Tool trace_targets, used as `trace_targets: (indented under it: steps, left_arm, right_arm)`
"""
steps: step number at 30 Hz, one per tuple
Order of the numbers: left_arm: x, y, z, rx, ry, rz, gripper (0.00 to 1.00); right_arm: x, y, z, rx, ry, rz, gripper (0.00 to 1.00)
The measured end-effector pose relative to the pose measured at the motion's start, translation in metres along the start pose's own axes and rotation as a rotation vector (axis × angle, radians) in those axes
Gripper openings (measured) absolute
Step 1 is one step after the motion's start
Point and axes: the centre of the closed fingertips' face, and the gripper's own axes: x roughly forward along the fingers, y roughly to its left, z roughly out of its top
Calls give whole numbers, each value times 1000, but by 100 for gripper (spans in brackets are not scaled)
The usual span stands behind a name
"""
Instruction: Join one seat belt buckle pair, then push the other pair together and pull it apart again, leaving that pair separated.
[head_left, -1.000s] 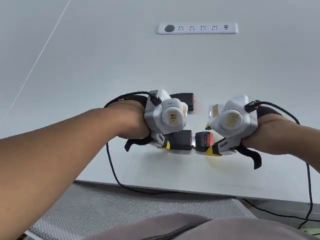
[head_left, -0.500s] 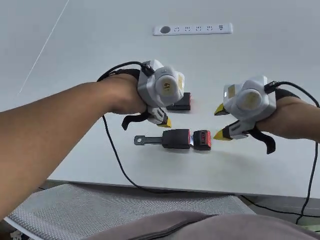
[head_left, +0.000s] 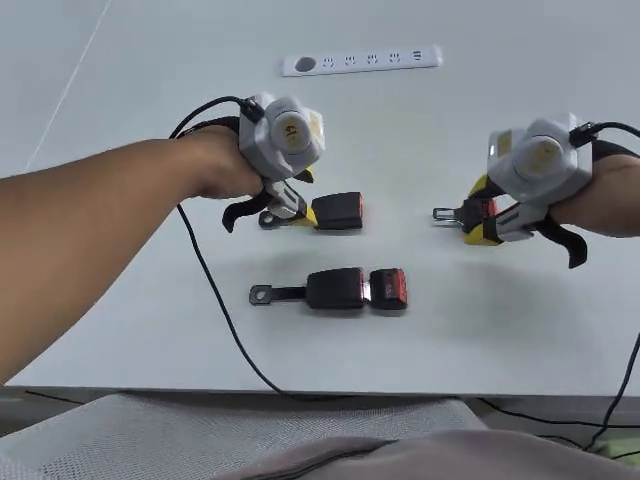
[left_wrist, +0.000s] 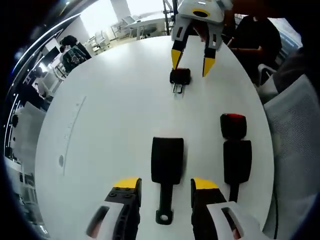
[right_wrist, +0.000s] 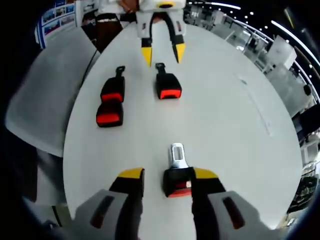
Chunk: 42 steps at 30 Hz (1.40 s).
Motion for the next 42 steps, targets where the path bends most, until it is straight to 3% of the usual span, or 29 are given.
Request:
trace_targets:
  steps: [9, 14, 19, 21, 25, 26, 29, 35, 42]
  left_arm:
    - [23, 1, 2, 41, 19, -50, 43]
    - [36, 4, 3, 59, 23, -70, 44]
    - [44, 2, 2, 87, 35, -103, 42]
    - [46, 2, 1, 84, 38, -115, 40]
    - [47, -5, 0, 77, 34, -152, 34]
    - [49, -2, -1, 73, 32, -129, 33]
    - [51, -1, -2, 56, 31, -136, 33]
    - [54, -2, -2, 104, 64, -119, 32]
    - [53, -3, -2, 97, 70, -119, 32]
  right_arm:
    - [0, -18, -21, 21, 24, -4, 38]
    - [8, -19, -33, 8, 59, 30, 39]
    - [16, -24, -34, 22, 52, 44, 37]
    - [17, -21, -29, 58, 23, 69, 36]
    - [17, -24, -31, 38, 21, 74, 33]
    - [18, -24, -31, 37, 21, 78, 33]
    - [18, -24, -32, -2, 29, 86, 32]
    - [20, -23, -34, -52, 47, 78, 32]
    - [19, -23, -34, -59, 46, 76, 31]
